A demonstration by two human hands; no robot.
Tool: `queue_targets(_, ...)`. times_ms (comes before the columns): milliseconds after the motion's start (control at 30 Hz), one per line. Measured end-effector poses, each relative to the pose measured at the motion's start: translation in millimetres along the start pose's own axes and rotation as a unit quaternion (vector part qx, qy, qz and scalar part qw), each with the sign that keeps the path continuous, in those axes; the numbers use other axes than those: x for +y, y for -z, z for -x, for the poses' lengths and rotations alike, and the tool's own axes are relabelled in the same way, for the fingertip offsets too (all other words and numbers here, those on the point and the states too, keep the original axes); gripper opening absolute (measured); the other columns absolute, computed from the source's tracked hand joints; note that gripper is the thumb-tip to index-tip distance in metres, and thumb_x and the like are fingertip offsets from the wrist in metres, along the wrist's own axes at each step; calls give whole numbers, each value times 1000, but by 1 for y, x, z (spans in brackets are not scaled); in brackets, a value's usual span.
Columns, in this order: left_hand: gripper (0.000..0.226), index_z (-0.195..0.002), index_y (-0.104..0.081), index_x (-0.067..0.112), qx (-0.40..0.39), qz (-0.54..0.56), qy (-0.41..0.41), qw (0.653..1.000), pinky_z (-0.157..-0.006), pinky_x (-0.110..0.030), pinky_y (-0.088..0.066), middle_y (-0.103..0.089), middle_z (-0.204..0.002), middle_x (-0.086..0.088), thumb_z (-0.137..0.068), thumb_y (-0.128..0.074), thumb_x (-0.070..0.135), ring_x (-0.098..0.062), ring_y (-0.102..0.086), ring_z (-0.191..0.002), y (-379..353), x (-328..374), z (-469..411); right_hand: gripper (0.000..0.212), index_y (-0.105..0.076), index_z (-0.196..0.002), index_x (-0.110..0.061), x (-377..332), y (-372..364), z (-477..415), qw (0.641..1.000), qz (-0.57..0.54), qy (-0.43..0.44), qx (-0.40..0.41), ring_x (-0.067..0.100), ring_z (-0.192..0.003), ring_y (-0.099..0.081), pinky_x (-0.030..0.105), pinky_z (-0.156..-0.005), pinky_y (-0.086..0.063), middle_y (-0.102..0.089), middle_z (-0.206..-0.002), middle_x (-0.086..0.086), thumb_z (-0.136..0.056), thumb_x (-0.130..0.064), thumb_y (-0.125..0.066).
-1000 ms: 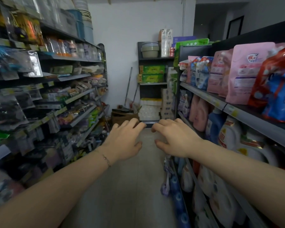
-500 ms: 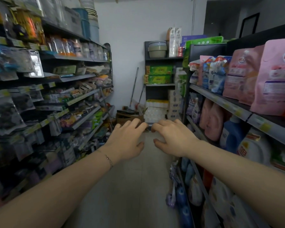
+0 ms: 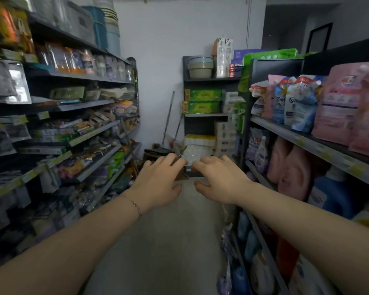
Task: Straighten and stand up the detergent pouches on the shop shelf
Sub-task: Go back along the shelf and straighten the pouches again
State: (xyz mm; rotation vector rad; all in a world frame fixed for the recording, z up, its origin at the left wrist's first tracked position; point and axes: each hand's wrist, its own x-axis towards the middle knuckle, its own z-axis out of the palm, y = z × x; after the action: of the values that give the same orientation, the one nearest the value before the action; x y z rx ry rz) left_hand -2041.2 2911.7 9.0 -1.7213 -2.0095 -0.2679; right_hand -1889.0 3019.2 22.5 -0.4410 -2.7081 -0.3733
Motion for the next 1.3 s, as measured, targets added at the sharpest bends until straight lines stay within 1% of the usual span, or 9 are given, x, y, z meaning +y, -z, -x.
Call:
queue_targets(133,54,-139,-33,32,4,6,5,1000,-85,-36,-38,-38,-135,5,-90,-54,40,-18,-44,-120,-25,-38,-30,36,-48,-123,-21,14,-22,-47,1000,3,-6,1,25,-114,-51,38,-87,-35,-54,-119,1,-93,-41,-48)
queue_targets(400,53,-137,-33,32,-11,5,14,1000,-87,-37,-39,-38,-133,4,-90,-55,41,-18,-45,-116,-68,-111,-83,31,-49,-117,-22,33,-61,-129,1000,8,-13,9,25,-106,-53,38,-83,-34,-55,-112,1,-92,-41,-48)
queue_targets(533,53,-137,-33,32,-13,9,14,1000,-90,-40,-41,-39,-134,4,-90,-55,41,-20,-45,-118,-85,-140,-113,32,-50,-118,-23,46,-77,-162,1000,2,-22,9,25,-108,-53,38,-84,-34,-56,-113,0,-92,-41,-47)
queue_targets(733,52,-137,-34,30,-23,24,4,999,-87,-39,-38,-39,-132,3,-91,-54,41,-19,-45,-118,-116,-162,-150,34,-49,-119,-23,68,-104,-200,999,-4,-37,4,25,-109,-54,39,-88,-37,-56,-116,1,-91,-41,-48)
queue_targets(833,51,-137,-34,29,-29,16,-5,999,-83,-37,-37,-39,-133,2,-91,-53,40,-19,-45,-117,-132,-172,-169,34,-50,-120,-22,79,-119,-219,999,-9,-44,7,25,-108,-54,39,-88,-36,-56,-116,1,-92,-41,-48)
queue_targets(1000,50,-136,-35,29,-29,17,-9,999,-84,-38,-38,-39,-133,3,-91,-53,41,-19,-46,-116,-159,-193,-205,35,-49,-121,-22,104,-144,-255,999,-12,-48,4,25,-109,-53,40,-89,-37,-56,-118,1,-92,-41,-48)
queue_targets(1200,49,-136,-35,29,-8,14,-14,1000,-83,-38,-36,-39,-133,3,-91,-52,38,-20,-46,-117,-187,-223,-275,35,-50,-121,-21,152,-169,-314,999,4,-41,9,25,-110,-53,38,-85,-35,-55,-121,2,-92,-40,-50)
queue_targets(1300,46,-134,-35,29,1,7,-17,1000,-78,-36,-31,-40,-129,3,-91,-52,37,-20,-46,-116,-199,-236,-315,34,-49,-122,-21,181,-178,-347,999,11,-37,9,26,-110,-53,38,-88,-37,-56,-120,2,-93,-39,-49)
